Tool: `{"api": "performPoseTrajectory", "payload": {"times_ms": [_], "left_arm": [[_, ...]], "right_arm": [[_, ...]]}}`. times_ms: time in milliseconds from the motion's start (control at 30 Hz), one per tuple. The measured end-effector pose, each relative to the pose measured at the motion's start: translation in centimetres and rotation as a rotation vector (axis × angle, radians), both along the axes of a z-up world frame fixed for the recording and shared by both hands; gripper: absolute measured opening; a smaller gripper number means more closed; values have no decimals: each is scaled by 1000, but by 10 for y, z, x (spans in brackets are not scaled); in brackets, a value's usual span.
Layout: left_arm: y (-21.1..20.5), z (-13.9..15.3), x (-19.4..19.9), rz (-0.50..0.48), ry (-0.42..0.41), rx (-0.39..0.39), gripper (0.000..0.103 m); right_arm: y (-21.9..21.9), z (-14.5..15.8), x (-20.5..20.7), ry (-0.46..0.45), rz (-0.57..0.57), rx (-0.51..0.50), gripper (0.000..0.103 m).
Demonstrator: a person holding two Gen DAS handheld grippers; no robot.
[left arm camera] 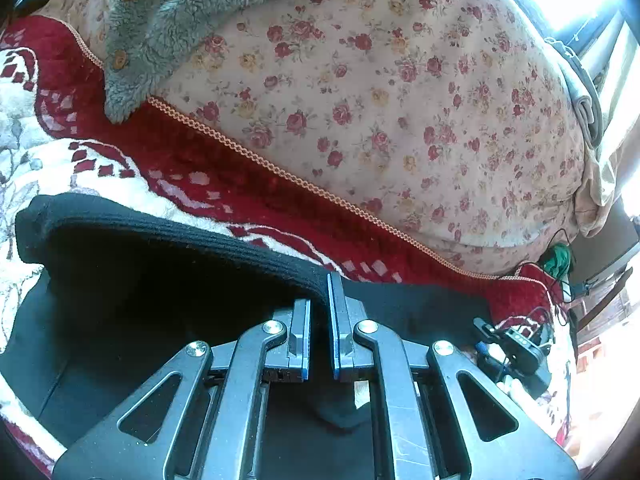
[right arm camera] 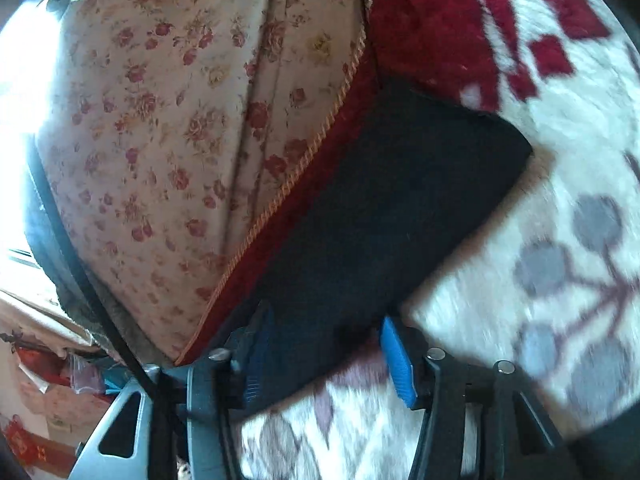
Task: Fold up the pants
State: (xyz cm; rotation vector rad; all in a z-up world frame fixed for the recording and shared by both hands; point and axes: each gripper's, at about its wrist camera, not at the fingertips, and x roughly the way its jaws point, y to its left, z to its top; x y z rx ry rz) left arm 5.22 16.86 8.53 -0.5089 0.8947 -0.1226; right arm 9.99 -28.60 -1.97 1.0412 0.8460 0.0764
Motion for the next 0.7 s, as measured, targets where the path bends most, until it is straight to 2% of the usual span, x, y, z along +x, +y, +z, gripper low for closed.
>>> {"api": "performPoseTrajectory", "payload": {"times_ms": [33, 100, 167, 267, 567, 700], "left_arm": [[0, 0, 0, -1, 1, -2, 6], [2, 1, -2, -3, 3, -6, 6], [3, 2, -4, -3, -3, -3, 6], [4, 6, -11, 1, -14, -7, 6], [8, 21, -44, -11, -56, 0, 6], [10, 22, -64, -24, -63, -5, 6]], "right_arm": [[-1, -5, 4, -18, 5, 24, 23], [-3, -11, 3, -36, 1, 43, 10], [-5, -7, -6, -97, -7, 71, 8], [-6, 5, -18, -146, -1, 61, 6], [-6, 39, -64, -219, 13, 63, 6], [-6, 55, -97, -262, 21, 55, 6]]}}
